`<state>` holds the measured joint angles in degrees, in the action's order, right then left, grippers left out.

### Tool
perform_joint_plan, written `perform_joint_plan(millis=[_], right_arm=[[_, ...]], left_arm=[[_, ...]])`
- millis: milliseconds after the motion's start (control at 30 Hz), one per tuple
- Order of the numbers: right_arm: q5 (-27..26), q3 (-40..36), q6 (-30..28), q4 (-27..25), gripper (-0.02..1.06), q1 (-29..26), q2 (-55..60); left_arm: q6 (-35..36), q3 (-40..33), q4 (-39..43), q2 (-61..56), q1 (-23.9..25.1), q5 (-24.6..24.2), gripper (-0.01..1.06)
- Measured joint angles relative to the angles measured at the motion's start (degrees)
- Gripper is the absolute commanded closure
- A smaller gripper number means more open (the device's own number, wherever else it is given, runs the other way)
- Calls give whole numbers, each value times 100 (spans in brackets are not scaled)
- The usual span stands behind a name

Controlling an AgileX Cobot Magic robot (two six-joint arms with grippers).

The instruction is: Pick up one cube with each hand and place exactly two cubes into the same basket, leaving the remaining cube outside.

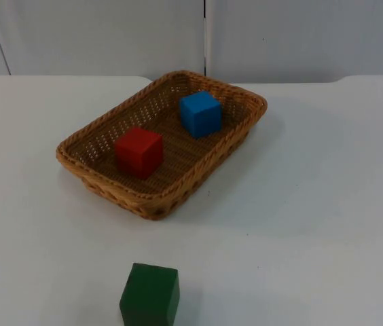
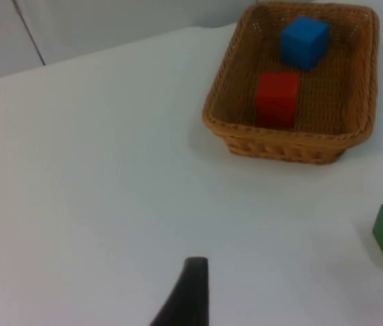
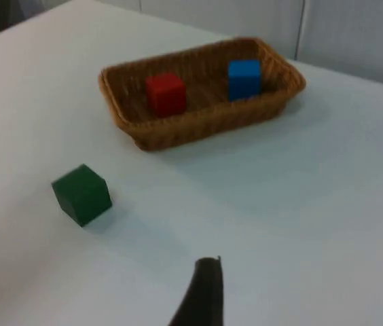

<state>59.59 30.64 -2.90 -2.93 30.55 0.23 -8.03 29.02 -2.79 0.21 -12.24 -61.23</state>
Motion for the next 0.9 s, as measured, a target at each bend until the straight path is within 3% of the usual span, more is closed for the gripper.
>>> perform_joint_plan(millis=[233,900], right_arm=[[251,-82,188,293,31,0,0],[251,-105,199,293,31,0,0]], left_arm=[[251,0,63,0,0,-12,20],[548,-33,87,0,0,-12,20]])
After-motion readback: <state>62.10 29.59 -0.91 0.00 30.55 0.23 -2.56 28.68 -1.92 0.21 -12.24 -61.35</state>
